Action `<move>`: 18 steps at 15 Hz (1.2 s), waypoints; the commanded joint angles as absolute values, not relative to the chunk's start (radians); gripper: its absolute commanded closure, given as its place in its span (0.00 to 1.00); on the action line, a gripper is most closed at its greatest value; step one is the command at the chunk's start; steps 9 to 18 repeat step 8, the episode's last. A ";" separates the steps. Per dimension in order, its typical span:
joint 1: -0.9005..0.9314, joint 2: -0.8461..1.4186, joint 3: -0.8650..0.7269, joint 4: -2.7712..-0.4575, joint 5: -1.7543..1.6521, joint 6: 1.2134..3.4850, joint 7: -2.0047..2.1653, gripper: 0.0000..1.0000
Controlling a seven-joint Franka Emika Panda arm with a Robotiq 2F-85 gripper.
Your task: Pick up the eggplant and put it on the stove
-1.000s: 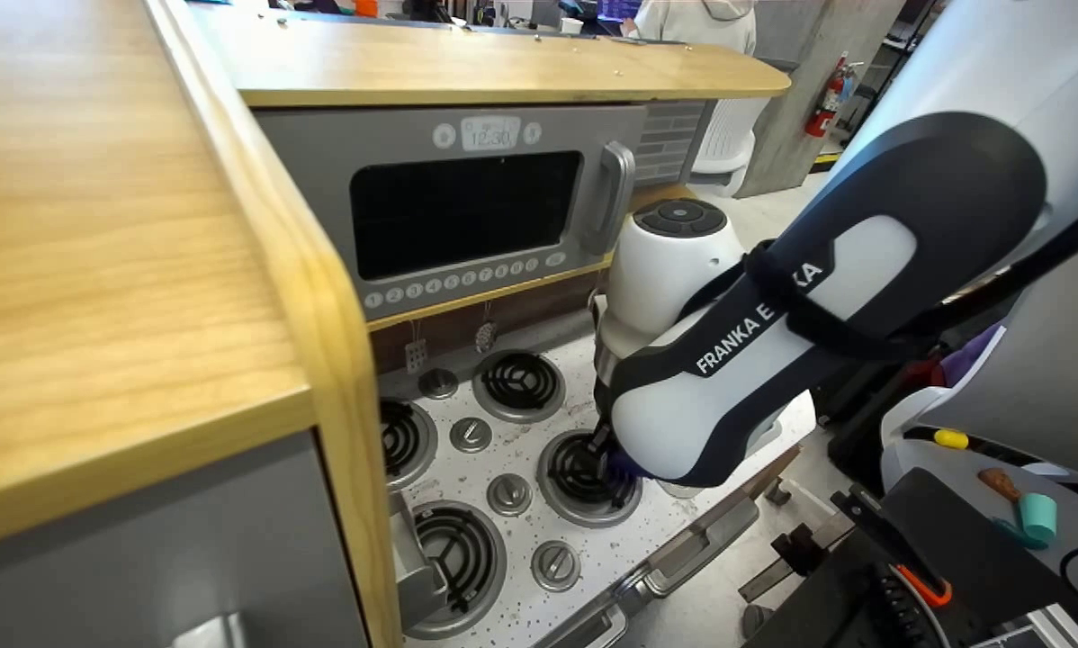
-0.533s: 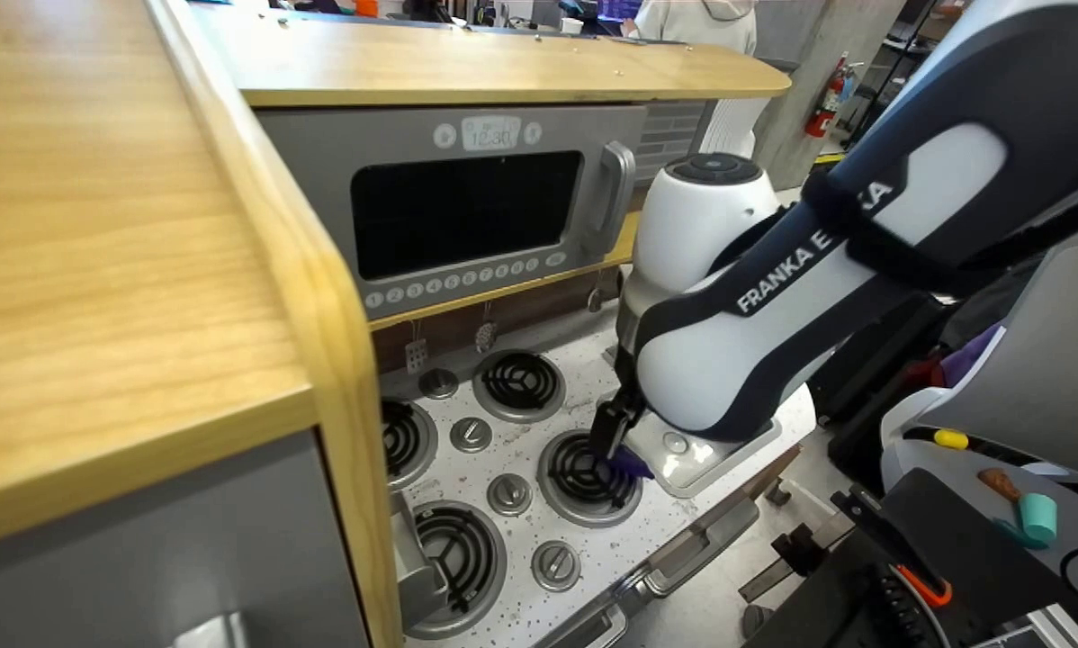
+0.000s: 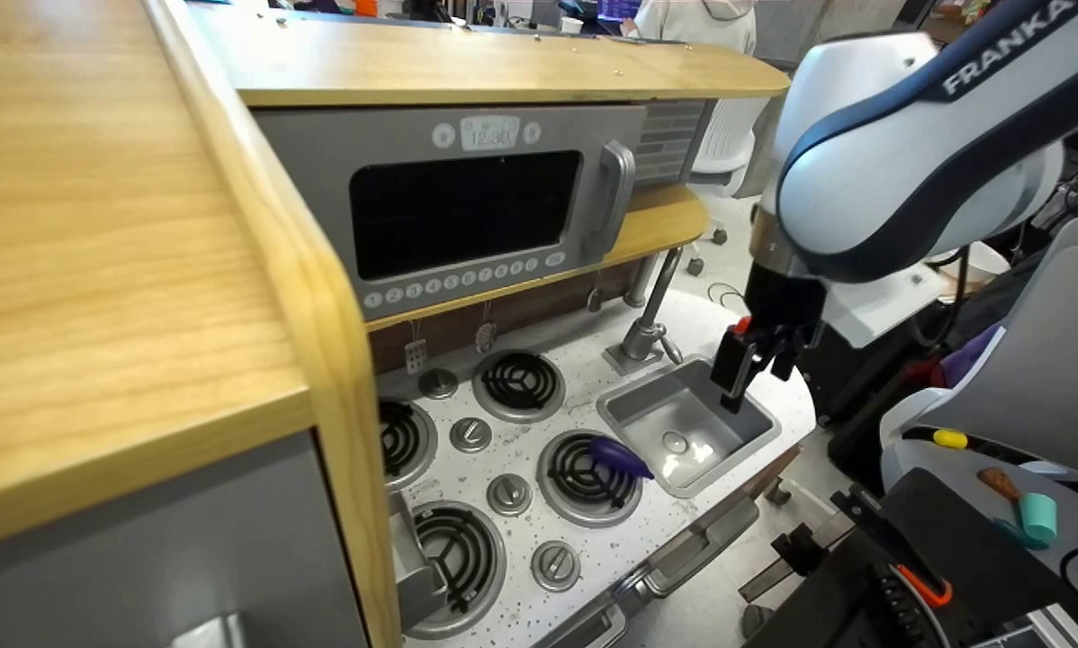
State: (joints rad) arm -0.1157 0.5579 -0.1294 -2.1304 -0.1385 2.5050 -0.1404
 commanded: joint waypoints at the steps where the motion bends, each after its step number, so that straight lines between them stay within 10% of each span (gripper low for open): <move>1: -0.196 0.410 -0.148 -2.188 -0.096 2.508 -0.157 0.00; 18: -0.194 0.459 -0.148 -2.146 -0.115 2.504 -0.150 0.00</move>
